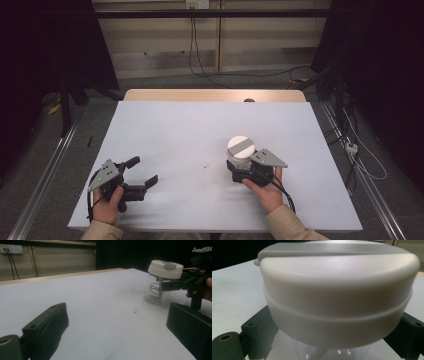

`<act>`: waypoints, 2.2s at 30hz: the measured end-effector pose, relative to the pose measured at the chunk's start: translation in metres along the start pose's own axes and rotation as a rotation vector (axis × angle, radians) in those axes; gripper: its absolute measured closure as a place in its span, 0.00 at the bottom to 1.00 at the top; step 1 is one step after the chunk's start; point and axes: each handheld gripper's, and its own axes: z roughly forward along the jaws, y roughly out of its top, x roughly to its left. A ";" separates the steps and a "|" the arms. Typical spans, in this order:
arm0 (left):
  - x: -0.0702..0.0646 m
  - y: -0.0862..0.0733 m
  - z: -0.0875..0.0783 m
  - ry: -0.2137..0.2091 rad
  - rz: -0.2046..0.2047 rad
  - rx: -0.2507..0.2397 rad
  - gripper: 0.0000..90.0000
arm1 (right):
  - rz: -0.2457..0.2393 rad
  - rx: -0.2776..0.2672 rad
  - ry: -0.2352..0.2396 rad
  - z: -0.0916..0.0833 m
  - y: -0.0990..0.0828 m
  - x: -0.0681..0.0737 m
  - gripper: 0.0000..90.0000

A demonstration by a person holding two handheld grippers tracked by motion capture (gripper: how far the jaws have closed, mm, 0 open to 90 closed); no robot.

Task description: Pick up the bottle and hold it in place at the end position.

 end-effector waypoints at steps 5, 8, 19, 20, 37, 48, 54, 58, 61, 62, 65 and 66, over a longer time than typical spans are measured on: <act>0.000 0.000 0.000 0.000 0.001 0.001 0.04 | 0.000 0.003 -0.010 0.002 0.000 -0.001 0.11; 0.000 0.000 0.000 -0.002 0.002 0.001 0.04 | 0.002 0.006 -0.008 0.004 0.001 -0.002 0.12; 0.000 0.000 0.000 -0.003 0.001 -0.001 0.04 | 0.000 0.007 0.002 0.004 0.001 -0.002 0.18; 0.000 0.000 0.001 -0.004 0.002 0.000 0.04 | 0.000 0.008 0.002 0.004 0.001 -0.002 0.19; 0.000 0.000 0.001 -0.002 0.004 0.004 0.04 | 0.007 -0.003 0.033 0.006 0.008 -0.006 0.20; 0.000 0.000 0.000 -0.004 0.002 0.001 0.04 | -0.015 -0.028 0.050 0.019 0.022 0.000 0.20; 0.000 0.000 0.000 -0.005 0.003 0.006 0.04 | -0.012 -0.027 0.056 0.026 0.026 0.001 0.20; 0.000 0.000 0.001 -0.006 0.001 0.004 0.04 | -0.014 -0.022 0.061 0.031 0.028 0.003 0.20; 0.000 0.000 0.001 -0.006 0.000 0.007 0.04 | -0.016 -0.022 0.062 0.036 0.029 0.004 0.20; 0.000 0.000 0.001 -0.007 0.000 0.007 0.04 | -0.020 -0.020 0.062 0.037 0.030 0.004 0.20; 0.000 -0.001 0.001 -0.008 -0.001 0.007 0.04 | -0.025 -0.015 0.063 0.041 0.030 0.004 0.20; 0.000 -0.001 0.001 -0.008 -0.001 0.006 0.04 | -0.028 -0.015 0.062 0.042 0.030 0.003 0.20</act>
